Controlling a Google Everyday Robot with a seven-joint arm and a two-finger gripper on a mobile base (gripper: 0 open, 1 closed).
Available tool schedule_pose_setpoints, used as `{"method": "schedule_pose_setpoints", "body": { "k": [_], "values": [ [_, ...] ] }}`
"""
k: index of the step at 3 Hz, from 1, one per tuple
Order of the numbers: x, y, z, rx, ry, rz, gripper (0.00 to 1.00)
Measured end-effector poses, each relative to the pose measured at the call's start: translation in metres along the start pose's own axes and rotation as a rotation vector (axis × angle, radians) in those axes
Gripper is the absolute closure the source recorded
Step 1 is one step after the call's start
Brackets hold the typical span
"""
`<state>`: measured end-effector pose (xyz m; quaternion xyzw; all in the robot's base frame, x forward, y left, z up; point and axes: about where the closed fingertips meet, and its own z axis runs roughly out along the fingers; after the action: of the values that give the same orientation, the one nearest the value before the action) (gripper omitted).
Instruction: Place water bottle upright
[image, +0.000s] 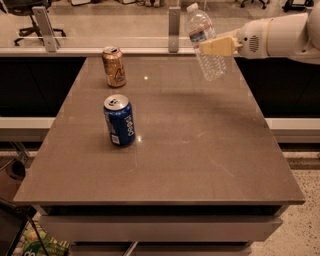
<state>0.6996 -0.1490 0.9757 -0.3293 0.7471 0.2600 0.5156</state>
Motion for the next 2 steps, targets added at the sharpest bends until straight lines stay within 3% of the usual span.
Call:
{"method": "schedule_pose_setpoints", "body": {
  "k": [2],
  "values": [
    [-0.005,0.003,0.031,-0.04,-0.169,0.013,1.0]
  ]
}}
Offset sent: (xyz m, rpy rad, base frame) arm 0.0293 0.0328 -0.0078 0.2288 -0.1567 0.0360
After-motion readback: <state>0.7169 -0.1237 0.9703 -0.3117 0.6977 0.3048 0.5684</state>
